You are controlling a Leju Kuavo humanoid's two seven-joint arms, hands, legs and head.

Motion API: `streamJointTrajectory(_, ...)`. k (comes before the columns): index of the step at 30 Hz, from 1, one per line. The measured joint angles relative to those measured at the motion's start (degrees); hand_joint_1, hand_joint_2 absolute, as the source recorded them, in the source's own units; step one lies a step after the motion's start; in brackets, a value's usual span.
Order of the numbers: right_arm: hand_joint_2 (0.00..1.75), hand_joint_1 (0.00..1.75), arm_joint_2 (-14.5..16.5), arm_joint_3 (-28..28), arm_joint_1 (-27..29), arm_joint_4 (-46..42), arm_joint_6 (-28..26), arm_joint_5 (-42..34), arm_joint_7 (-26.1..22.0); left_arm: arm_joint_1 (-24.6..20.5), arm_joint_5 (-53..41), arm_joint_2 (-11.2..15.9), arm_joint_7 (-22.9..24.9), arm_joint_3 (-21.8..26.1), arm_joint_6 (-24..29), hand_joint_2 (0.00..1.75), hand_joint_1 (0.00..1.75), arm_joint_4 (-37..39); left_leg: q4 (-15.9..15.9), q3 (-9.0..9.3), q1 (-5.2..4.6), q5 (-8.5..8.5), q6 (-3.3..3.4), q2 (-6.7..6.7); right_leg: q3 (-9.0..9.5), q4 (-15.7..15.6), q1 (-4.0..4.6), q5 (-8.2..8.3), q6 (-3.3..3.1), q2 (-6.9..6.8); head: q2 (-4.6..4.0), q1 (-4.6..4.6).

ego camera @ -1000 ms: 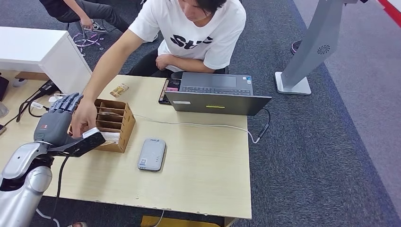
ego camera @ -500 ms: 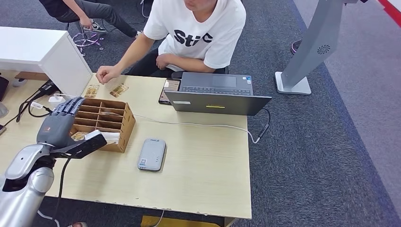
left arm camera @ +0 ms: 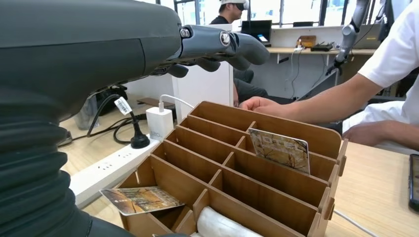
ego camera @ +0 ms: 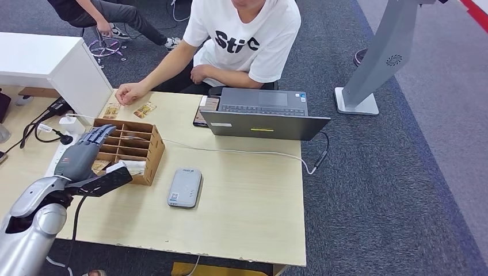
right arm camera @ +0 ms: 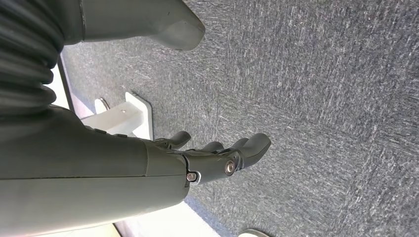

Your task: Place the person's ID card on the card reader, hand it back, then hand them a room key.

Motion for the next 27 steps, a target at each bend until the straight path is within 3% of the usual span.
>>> streamJointTrajectory(27, 1.75, 0.0, -0.03, 0.02, 0.0, 0.0, -0.01, 0.02, 0.01, 0.0, 1.9, 0.9, -0.32, -0.85, -1.48, 1.75, 0.0, -0.06, 0.0, 0.0, 0.0, 0.0, 0.0, 0.0, 0.0, 0.0, 0.0, 0.0, 0.0, 0.0, 0.0, 0.0)
